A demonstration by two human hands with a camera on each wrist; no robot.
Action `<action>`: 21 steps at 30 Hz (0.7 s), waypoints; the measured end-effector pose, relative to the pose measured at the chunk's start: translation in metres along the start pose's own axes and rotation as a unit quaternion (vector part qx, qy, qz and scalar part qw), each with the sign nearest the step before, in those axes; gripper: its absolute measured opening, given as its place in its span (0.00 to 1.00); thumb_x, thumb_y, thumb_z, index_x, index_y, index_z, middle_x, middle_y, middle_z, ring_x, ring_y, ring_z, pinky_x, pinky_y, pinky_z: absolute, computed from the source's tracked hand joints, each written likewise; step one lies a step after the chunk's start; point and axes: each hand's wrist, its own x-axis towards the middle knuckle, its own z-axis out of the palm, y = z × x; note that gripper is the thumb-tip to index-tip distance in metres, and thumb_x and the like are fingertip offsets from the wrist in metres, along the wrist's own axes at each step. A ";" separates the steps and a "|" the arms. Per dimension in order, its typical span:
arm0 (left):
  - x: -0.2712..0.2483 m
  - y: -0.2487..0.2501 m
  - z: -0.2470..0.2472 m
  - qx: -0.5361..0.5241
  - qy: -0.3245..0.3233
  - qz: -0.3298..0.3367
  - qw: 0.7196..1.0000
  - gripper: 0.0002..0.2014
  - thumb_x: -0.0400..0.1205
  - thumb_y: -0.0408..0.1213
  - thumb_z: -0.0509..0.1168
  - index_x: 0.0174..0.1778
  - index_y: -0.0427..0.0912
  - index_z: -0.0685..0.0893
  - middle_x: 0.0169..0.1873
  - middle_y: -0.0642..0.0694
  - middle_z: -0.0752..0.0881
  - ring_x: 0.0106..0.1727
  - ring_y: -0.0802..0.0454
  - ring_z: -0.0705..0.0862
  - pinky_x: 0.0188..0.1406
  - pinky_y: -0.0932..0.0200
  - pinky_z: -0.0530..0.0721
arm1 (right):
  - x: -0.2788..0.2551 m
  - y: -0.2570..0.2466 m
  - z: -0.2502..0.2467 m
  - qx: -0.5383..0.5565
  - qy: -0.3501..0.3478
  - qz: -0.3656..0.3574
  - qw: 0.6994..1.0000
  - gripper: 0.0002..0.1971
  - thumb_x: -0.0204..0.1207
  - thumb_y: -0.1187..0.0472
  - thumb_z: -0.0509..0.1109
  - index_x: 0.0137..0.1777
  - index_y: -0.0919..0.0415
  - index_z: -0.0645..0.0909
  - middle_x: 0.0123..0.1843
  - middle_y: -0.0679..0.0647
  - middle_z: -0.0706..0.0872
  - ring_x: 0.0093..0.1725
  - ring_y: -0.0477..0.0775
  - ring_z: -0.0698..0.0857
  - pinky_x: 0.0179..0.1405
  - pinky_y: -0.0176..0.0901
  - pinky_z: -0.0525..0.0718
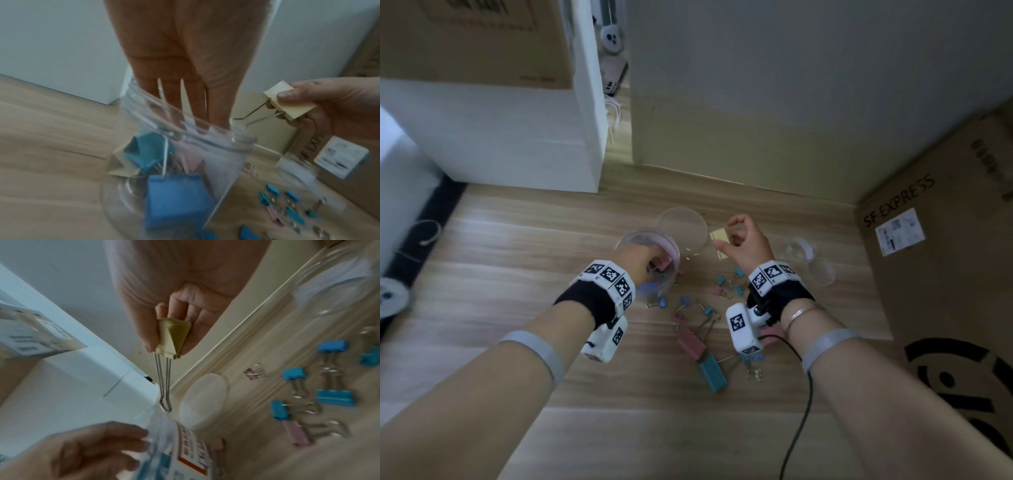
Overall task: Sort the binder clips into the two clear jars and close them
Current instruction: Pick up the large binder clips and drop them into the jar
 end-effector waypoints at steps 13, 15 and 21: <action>-0.002 -0.048 -0.001 -0.146 0.122 -0.146 0.971 0.18 0.81 0.32 0.59 0.68 0.43 0.75 0.61 0.35 0.84 0.59 0.36 0.82 0.59 0.46 0.80 | 0.021 -0.040 0.088 -0.156 -0.069 -0.056 0.984 0.15 0.64 0.57 0.80 0.50 0.53 0.82 0.48 0.47 0.87 0.45 0.46 0.84 0.42 0.36 0.80; -0.002 -0.048 0.001 -0.143 0.129 -0.151 0.970 0.18 0.82 0.31 0.57 0.68 0.42 0.74 0.62 0.33 0.82 0.60 0.34 0.81 0.59 0.45 0.79 | 0.022 -0.033 0.098 -0.216 -0.052 -0.063 0.973 0.13 0.62 0.53 0.81 0.44 0.51 0.83 0.48 0.50 0.87 0.46 0.50 0.85 0.45 0.40 0.83; -0.003 -0.038 0.001 -0.132 0.137 -0.169 0.967 0.19 0.81 0.27 0.55 0.68 0.43 0.73 0.64 0.34 0.79 0.62 0.34 0.78 0.62 0.44 0.77 | 0.018 -0.024 0.101 -0.329 -0.079 -0.121 0.933 0.11 0.69 0.49 0.75 0.50 0.51 0.85 0.50 0.55 0.80 0.49 0.57 0.81 0.56 0.47 0.81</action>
